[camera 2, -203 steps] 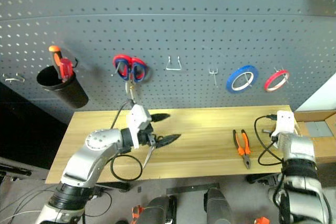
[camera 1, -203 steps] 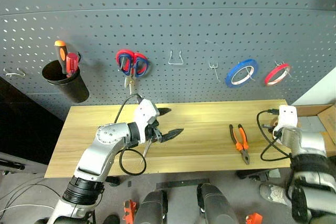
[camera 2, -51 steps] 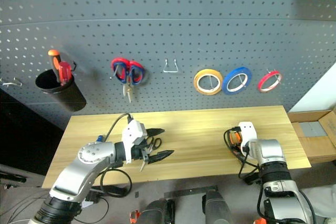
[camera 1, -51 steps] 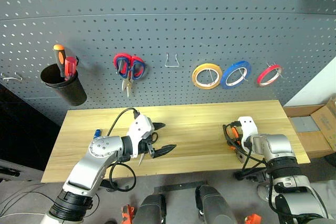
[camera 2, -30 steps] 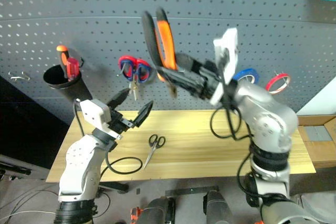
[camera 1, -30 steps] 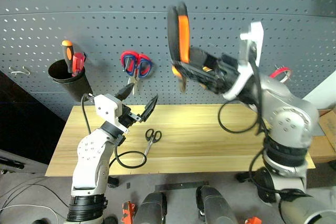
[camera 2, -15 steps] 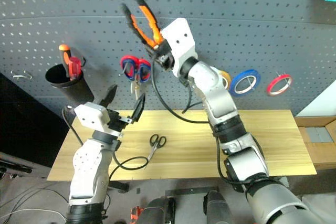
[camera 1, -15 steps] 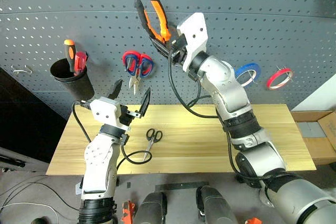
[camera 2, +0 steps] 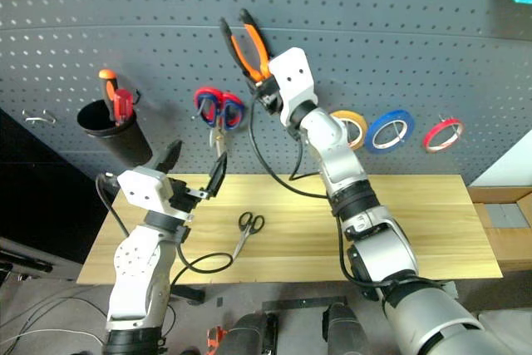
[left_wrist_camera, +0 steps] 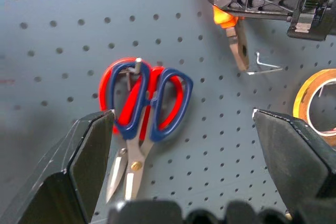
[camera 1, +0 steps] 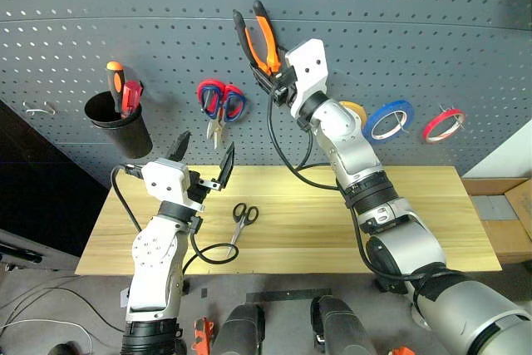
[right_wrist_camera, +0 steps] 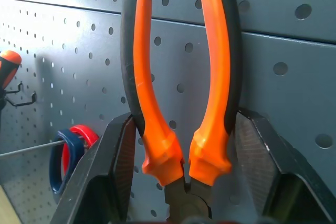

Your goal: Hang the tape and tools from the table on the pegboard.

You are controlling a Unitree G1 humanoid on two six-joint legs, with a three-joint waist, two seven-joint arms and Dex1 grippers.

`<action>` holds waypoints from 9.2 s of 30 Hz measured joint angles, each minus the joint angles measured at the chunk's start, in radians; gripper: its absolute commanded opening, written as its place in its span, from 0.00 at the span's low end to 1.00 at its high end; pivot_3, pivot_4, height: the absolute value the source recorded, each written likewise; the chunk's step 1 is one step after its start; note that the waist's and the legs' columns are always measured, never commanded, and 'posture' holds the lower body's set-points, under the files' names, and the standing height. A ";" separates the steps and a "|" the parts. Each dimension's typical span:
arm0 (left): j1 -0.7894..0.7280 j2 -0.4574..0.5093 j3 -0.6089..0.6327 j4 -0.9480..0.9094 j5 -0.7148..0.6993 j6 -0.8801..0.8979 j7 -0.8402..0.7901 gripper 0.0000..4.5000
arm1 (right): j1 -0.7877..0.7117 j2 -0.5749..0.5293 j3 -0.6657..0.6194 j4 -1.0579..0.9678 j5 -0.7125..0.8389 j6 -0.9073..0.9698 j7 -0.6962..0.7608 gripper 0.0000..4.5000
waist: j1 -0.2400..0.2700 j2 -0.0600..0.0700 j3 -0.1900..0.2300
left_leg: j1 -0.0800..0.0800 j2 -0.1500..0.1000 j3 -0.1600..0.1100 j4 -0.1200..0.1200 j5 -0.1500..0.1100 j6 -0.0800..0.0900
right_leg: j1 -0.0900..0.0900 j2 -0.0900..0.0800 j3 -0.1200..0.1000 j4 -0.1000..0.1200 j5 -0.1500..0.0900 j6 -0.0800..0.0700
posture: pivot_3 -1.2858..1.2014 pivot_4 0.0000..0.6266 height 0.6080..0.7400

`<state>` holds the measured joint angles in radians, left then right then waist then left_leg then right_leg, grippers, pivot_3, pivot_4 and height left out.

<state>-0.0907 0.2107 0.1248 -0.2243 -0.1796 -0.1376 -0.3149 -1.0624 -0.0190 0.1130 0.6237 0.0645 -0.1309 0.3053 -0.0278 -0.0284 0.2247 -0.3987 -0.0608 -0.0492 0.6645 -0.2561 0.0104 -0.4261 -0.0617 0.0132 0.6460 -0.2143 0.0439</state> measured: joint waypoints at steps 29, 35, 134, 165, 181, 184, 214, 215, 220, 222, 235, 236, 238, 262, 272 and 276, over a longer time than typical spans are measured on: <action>-0.001 0.031 -0.002 0.000 -0.014 0.024 -0.005 1.00 | 0.124 0.005 -0.012 -0.073 -0.044 0.046 -0.033 0.50 | -0.001 0.000 0.000 | 0.000 0.001 0.000 -0.001 0.000 0.000 | -0.002 0.000 0.001 0.000 0.000 0.000 | 0.52 0.28 1.00; -0.007 0.041 -0.003 0.002 0.003 0.047 -0.001 1.00 | 0.140 0.019 -0.011 -0.104 -0.041 0.098 -0.040 0.87 | -0.001 0.000 0.000 | 0.000 0.001 0.000 -0.001 0.000 0.000 | -0.001 0.001 0.001 0.000 0.000 0.000 | 0.52 0.27 1.00; -0.036 0.095 -0.013 0.101 0.099 0.063 -0.013 0.04 | 0.577 -0.353 0.135 -0.908 0.269 0.617 0.500 1.00 | 0.003 -0.003 -0.021 | 0.002 0.000 -0.002 0.000 -0.001 0.000 | 0.005 -0.006 -0.005 -0.002 -0.001 0.000 | 0.50 0.21 1.00; -0.445 0.033 -0.054 0.557 0.213 0.140 0.192 0.04 | 0.563 -0.352 0.145 -0.915 0.265 0.616 0.479 1.00 | 0.002 -0.008 -0.027 | 0.002 -0.001 -0.002 0.001 0.000 0.000 | 0.005 -0.002 -0.004 -0.001 -0.001 0.001 | 0.49 0.22 1.00; -0.318 0.129 0.002 0.630 0.183 0.563 0.207 0.88 | 0.578 -0.295 0.105 -0.902 0.314 0.631 0.449 1.00 | -0.007 -0.006 -0.033 | 0.004 0.000 -0.002 -0.001 -0.001 0.000 | 0.003 -0.002 -0.001 0.000 -0.001 0.001 | 0.51 0.23 1.00; -0.268 0.156 0.019 0.623 0.160 0.642 0.179 0.88 | 0.606 -0.291 0.107 -0.887 0.315 0.636 0.458 1.00 | 0.001 -0.006 -0.033 | 0.003 0.000 -0.002 0.000 -0.001 -0.001 | 0.003 -0.003 -0.002 0.000 -0.001 0.001 | 0.51 0.24 1.00; -0.496 0.302 0.038 1.106 0.107 0.757 0.028 0.80 | 0.640 -0.400 0.280 -0.892 0.209 0.669 0.515 1.00 | 0.001 -0.007 -0.034 | 0.005 -0.001 -0.003 0.000 -0.001 -0.001 | 0.004 -0.006 -0.003 0.000 -0.001 0.001 | 0.50 0.26 1.00; -0.497 0.304 0.038 1.110 0.107 0.759 0.026 0.76 | 0.642 -0.403 0.285 -0.892 0.201 0.676 0.516 1.00 | 0.001 -0.007 -0.034 | 0.005 -0.001 -0.003 0.000 -0.001 -0.001 | 0.004 -0.006 -0.003 0.000 -0.001 0.001 | 0.50 0.26 1.00; -0.461 0.314 0.017 1.044 0.107 0.800 -0.009 0.40 | 0.644 -0.417 0.306 -0.892 0.181 0.716 0.521 1.00 | -0.004 -0.007 -0.034 | 0.005 -0.001 -0.003 0.000 -0.001 -0.001 | 0.004 -0.006 -0.002 0.000 -0.001 0.001 | 0.51 0.25 1.00; -0.432 0.315 0.017 0.990 0.106 0.828 -0.019 0.26 | 0.644 -0.417 0.310 -0.890 0.165 0.716 0.520 1.00 | -0.004 -0.007 -0.034 | 0.005 -0.001 -0.003 0.000 -0.001 -0.001 | 0.004 -0.006 -0.002 0.000 -0.001 0.001 | 0.51 0.25 1.00; -0.066 0.320 0.104 0.097 -0.015 0.744 -0.130 0.12 | 0.622 -0.401 0.254 -0.949 0.270 0.674 0.635 1.00 | 0.012 -0.008 -0.034 | 0.002 0.000 -0.004 0.000 -0.001 -0.002 | 0.003 -0.007 0.000 -0.003 -0.001 0.001 | 0.52 0.24 1.00; -0.047 0.283 0.126 0.026 -0.041 0.690 -0.126 0.12 | 0.609 -0.395 0.242 -0.959 0.284 0.674 0.640 1.00 | 0.015 -0.008 -0.034 | 0.002 0.000 -0.004 0.000 -0.001 -0.002 | 0.004 -0.007 0.000 -0.003 -0.001 0.001 | 0.53 0.23 1.00; -0.054 0.211 0.161 -0.066 -0.075 0.589 -0.088 0.12 | 0.569 -0.369 0.210 -0.969 0.322 0.676 0.639 1.00 | 0.022 -0.008 -0.034 | 0.003 0.000 -0.005 0.000 -0.001 -0.002 | 0.004 -0.007 0.000 -0.002 -0.001 0.000 | 0.53 0.23 1.00; -0.542 0.359 0.346 0.328 -0.089 0.221 0.020 0.12 | 0.432 -0.277 0.142 -0.928 0.390 0.657 0.580 1.00 | 0.027 -0.009 -0.037 | 0.003 0.000 -0.004 0.000 -0.001 -0.003 | 0.003 0.000 -0.003 -0.001 0.000 0.000 | 0.52 0.21 1.00; -0.497 0.337 0.317 0.585 -0.086 0.084 -0.048 0.20 | 0.436 -0.290 0.142 -0.932 0.390 0.657 0.567 1.00 | 0.025 -0.010 -0.037 | 0.002 0.000 -0.004 0.000 -0.001 -0.002 | 0.002 -0.003 -0.003 -0.001 0.000 0.000 | 0.52 0.20 1.00; -0.497 0.338 0.319 0.599 -0.091 0.080 -0.030 0.50 | 0.436 -0.293 0.143 -0.932 0.390 0.657 0.566 1.00 | 0.025 -0.010 -0.037 | 0.002 0.000 -0.004 0.000 -0.001 -0.002 | 0.002 -0.003 -0.003 -0.001 0.000 0.000 | 0.52 0.19 1.00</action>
<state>-0.5879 0.5492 0.4434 0.3752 -0.2707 -0.0581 -0.3454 -0.6261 -0.3122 0.2556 -0.3086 0.4541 0.5263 0.8713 -0.0030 -0.0383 0.1874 -0.3964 -0.0609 -0.0529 0.6645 -0.2570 0.0080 -0.4240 -0.0644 0.0099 0.6448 -0.2147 0.0443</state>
